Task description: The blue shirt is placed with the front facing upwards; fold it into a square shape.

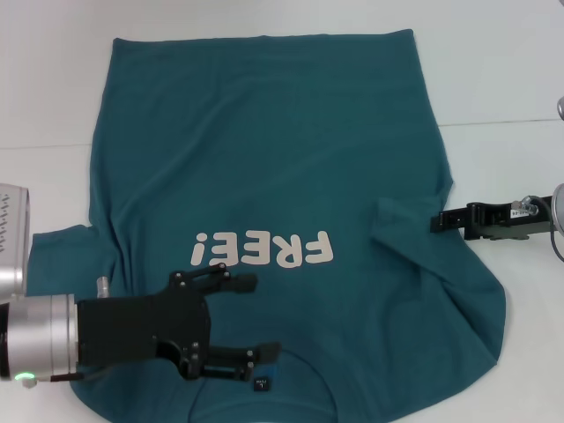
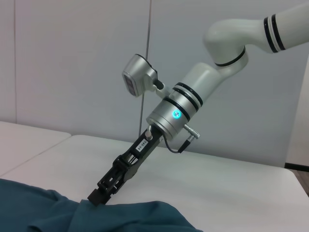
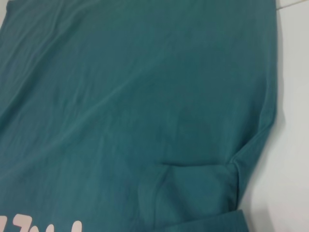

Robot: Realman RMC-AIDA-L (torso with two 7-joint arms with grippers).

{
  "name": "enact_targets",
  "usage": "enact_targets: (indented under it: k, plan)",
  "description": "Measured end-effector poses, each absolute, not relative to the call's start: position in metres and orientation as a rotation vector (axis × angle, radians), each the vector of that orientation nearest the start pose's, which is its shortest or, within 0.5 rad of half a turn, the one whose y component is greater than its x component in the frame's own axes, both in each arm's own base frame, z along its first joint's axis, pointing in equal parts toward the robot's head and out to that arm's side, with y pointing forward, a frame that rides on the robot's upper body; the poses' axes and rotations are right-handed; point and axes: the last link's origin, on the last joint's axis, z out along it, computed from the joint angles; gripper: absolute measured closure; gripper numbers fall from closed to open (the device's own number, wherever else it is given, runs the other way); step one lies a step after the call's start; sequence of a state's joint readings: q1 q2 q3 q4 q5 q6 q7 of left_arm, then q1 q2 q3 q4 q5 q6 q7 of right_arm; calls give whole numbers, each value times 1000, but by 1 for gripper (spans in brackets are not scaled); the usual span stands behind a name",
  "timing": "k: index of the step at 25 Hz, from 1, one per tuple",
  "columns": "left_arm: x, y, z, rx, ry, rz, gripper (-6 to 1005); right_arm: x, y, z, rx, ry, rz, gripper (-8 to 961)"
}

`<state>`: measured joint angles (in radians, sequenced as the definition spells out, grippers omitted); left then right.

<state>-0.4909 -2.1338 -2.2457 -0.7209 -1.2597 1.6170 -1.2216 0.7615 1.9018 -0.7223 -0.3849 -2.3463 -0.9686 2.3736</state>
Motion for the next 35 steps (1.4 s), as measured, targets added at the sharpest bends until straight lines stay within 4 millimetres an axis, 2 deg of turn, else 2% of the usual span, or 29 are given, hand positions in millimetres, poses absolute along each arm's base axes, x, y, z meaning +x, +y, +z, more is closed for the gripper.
enact_targets:
  k: [9,35]
  plan:
    - [-229,308,-31,-2887,-278,-776,63,314,416,23,-1978,1673,256,220]
    - [-226,313,-32,-2886,-257,-762,63,311,418,22,-1979,1674,275,452]
